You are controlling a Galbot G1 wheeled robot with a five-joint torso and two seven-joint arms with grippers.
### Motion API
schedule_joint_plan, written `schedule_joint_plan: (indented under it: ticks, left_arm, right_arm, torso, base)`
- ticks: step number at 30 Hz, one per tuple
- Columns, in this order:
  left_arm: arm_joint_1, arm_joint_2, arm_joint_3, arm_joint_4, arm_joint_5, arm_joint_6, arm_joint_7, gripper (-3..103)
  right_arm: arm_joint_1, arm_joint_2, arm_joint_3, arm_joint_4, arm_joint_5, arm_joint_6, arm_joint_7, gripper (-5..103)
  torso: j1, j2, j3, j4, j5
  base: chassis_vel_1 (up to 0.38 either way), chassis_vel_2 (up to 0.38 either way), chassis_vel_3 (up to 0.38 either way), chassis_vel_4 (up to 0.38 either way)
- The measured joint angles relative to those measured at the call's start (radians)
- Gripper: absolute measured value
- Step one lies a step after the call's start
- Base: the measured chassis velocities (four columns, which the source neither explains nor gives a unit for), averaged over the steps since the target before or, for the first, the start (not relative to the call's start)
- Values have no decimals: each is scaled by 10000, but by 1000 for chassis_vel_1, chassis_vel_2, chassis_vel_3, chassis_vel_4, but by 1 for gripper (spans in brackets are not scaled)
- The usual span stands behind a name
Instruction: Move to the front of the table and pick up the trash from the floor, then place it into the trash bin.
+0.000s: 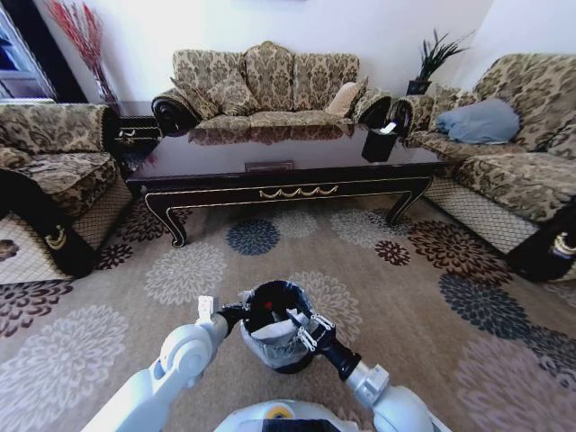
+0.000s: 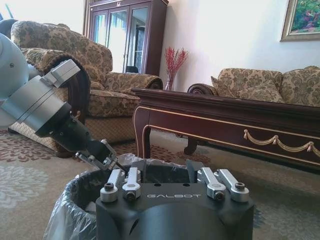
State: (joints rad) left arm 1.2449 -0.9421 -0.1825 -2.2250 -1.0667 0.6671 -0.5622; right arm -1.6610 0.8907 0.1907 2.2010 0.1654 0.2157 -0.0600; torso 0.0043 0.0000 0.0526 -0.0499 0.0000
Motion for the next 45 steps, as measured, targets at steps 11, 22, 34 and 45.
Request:
schedule_joint_plan:
  ticks: [11,22,34,45]
  left_arm:
    - [1310,35,-2095,219,314,-125,-149,4]
    - [2031,-459,-3343,1067,897,-499,349,4]
    - [2228,-583,-4796,2040,685,-590,820,4]
    - [2324,-835,-4681,2340,888,-660,918,1]
  right_arm:
    - [-216,467,569,14,139,229,323,88]
    - [-310,810,870,-498,128,492,435,100]
    - [-169,927,770,-1148,90,582,429,100]
    - [59,984,680,-1542,125,604,434,100]
  torso:
    - [1,0,-1,0,-2]
    - [1,0,0,-1,-2]
    - [1,0,0,2,0]
    - [1,-1,0,-1,-1]
  base:
    - [0,0,0,0]
    - [0,0,0,0]
    - [0,0,0,0]
    - [0,0,0,0]
